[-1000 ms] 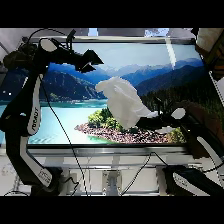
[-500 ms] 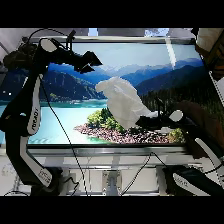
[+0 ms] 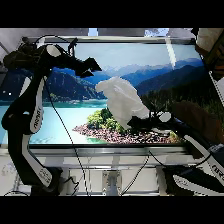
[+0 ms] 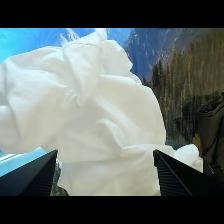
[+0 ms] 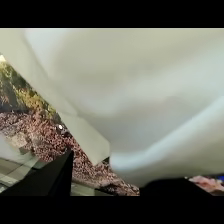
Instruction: Fold the shirts.
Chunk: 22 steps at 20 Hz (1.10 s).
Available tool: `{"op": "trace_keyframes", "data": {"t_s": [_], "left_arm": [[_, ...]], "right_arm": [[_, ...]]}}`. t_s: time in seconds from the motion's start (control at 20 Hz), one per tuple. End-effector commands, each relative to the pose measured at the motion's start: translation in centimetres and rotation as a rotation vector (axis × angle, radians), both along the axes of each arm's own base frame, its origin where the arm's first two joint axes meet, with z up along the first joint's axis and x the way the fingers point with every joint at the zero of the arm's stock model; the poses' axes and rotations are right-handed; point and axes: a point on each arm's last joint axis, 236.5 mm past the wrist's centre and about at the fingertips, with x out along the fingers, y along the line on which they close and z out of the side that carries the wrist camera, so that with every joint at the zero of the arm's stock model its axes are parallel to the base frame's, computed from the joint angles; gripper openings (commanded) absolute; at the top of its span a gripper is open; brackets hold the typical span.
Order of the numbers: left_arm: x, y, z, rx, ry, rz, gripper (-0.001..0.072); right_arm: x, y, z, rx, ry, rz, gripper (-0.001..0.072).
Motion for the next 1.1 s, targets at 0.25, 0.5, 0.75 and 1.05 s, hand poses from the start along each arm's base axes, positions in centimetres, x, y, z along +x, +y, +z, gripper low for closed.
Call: {"op": "trace_keyframes", "data": {"t_s": [0.25, 0.5, 0.75, 1.05], "left_arm": [[0.4, 0.1, -0.5, 0.014, -0.034, -0.019, 0.0686], [0.4, 0.0, -0.5, 0.011, -0.034, -0.019, 0.0685], [0.4, 0.0, -0.5, 0.011, -0.034, -0.020, 0.0685], [0.4, 0.1, -0.6, 0.016, -0.037, -0.021, 0.0685]], "right_arm": [[0.7, 1.7, -0.8, 0.044, 0.026, -0.078, 0.0432], [2.5, 1.0, -0.7, 0.035, -0.023, -0.148, 0.0370], [3.0, 0.7, -1.4, 0.021, -0.029, -0.169, 0.0127], [7.5, -0.4, 1.6, -0.019, -0.241, -0.139, 0.0034]]}}
